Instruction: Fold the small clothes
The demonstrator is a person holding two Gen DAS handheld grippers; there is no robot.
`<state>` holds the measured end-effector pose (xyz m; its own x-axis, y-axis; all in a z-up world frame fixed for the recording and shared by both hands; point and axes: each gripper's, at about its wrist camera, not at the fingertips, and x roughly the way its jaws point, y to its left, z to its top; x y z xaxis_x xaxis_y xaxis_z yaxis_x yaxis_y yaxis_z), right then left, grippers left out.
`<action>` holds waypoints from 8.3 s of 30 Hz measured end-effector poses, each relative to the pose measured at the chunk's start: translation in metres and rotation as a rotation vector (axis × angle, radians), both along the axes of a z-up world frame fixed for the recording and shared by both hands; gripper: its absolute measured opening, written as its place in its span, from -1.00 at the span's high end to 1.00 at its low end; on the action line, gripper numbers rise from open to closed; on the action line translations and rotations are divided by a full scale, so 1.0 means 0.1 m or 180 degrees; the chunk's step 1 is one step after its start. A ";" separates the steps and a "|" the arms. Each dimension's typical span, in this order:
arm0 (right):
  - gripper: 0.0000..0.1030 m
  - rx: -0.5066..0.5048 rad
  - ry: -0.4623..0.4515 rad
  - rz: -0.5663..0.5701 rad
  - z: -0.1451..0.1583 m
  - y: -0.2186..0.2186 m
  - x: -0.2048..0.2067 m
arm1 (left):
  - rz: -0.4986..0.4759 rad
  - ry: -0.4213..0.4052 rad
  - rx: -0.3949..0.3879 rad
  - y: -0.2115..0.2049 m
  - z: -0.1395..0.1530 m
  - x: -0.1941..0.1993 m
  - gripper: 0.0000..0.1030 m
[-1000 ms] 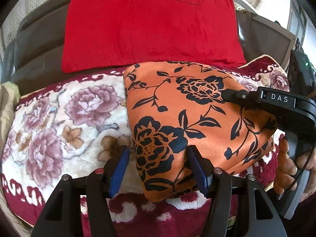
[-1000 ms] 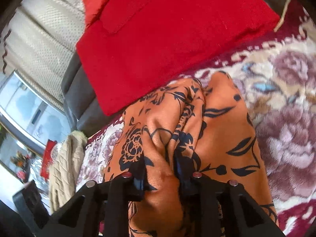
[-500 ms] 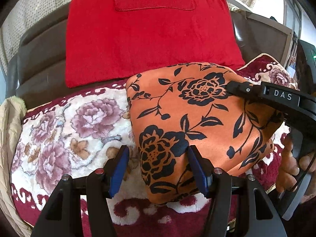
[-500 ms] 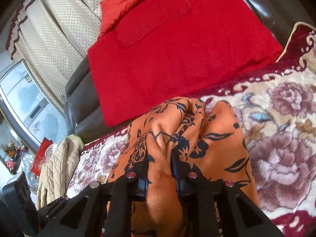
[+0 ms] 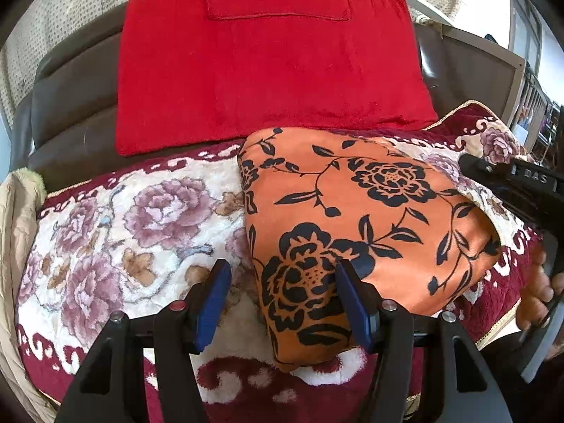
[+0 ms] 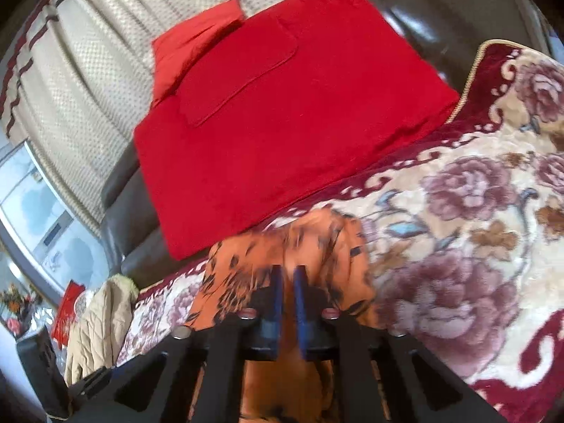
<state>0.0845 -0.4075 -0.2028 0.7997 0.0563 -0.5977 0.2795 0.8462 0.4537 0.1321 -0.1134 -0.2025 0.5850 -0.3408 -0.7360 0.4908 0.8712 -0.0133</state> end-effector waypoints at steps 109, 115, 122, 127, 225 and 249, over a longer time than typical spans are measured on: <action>-0.19 -0.0202 0.1409 0.0560 -0.21 0.28 0.14 | 0.0082 0.0354 -0.0505 0.55 -0.41 0.48 -1.00; 0.31 -0.0595 0.1179 0.0581 0.04 0.48 -0.03 | -0.0043 0.0120 -0.0162 0.45 -0.32 0.30 -1.00; 0.33 -0.0456 0.1575 0.0508 -0.35 0.42 -0.04 | -0.0149 0.0264 0.0000 0.38 -0.43 0.29 -1.00; 0.34 -0.0532 0.1487 0.0524 -0.12 0.43 -0.07 | -0.0081 0.0096 -0.0337 0.51 -0.22 0.26 -1.00; 0.06 0.0255 0.1206 0.0813 -0.57 0.14 0.41 | -0.0713 0.0651 -0.0257 -0.38 -0.50 0.26 -0.88; 0.15 -0.0041 0.1247 0.0939 -0.32 0.26 0.16 | -0.0690 0.0581 -0.0195 -0.34 -0.46 0.23 -0.88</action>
<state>0.1007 -0.3817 -0.2351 0.4657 0.2372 -0.8525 0.1747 0.9198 0.3514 0.1551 -0.1474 -0.2487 0.3533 -0.4906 -0.7966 0.6501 0.7410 -0.1681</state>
